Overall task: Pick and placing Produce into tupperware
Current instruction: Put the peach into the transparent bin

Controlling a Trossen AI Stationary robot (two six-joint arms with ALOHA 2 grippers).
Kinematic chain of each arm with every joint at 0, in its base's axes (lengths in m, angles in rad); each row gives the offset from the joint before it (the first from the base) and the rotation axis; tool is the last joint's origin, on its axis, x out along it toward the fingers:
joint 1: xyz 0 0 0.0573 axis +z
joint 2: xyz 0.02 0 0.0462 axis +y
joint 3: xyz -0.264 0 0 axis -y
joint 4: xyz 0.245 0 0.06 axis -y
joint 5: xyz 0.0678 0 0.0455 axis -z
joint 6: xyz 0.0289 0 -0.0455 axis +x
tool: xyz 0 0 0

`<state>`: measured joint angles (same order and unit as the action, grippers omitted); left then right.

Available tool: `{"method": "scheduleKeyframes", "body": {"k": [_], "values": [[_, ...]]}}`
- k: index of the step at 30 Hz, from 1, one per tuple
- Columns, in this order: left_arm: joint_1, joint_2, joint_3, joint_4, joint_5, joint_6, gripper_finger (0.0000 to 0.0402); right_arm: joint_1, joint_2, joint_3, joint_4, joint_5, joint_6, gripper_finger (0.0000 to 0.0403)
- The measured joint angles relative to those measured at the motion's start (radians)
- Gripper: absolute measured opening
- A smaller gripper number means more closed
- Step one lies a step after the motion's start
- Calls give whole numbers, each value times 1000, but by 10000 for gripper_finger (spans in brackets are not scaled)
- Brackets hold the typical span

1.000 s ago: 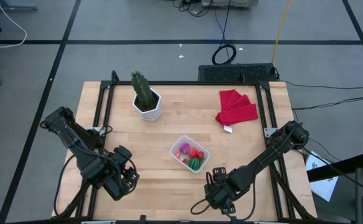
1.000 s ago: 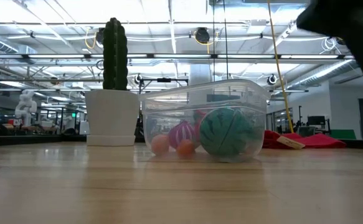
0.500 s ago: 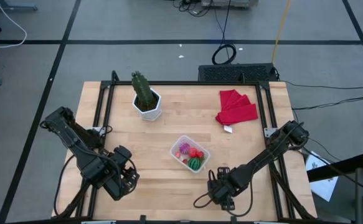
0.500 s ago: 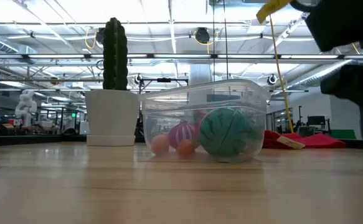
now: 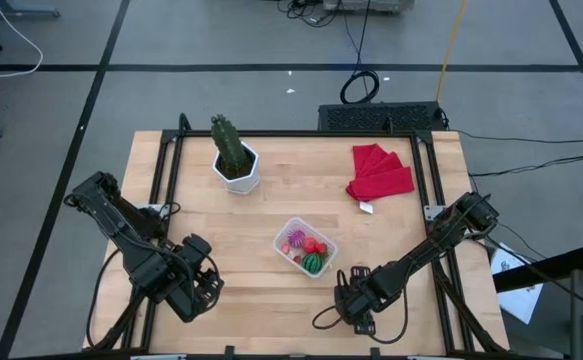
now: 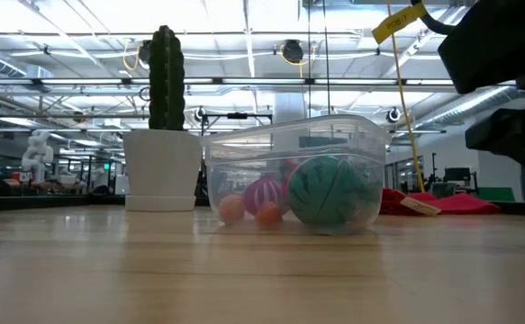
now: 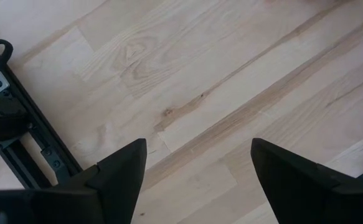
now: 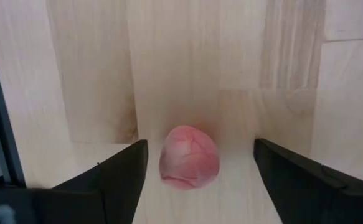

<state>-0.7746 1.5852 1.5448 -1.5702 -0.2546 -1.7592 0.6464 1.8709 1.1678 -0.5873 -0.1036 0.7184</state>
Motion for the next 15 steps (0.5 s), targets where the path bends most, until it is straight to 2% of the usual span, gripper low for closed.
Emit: {"method": "scheduleKeyframes", "body": {"k": [15], "values": [[0, 0, 0, 0, 0, 0, 292, -2, 4, -2, -29, 12, 41, 181]]}}
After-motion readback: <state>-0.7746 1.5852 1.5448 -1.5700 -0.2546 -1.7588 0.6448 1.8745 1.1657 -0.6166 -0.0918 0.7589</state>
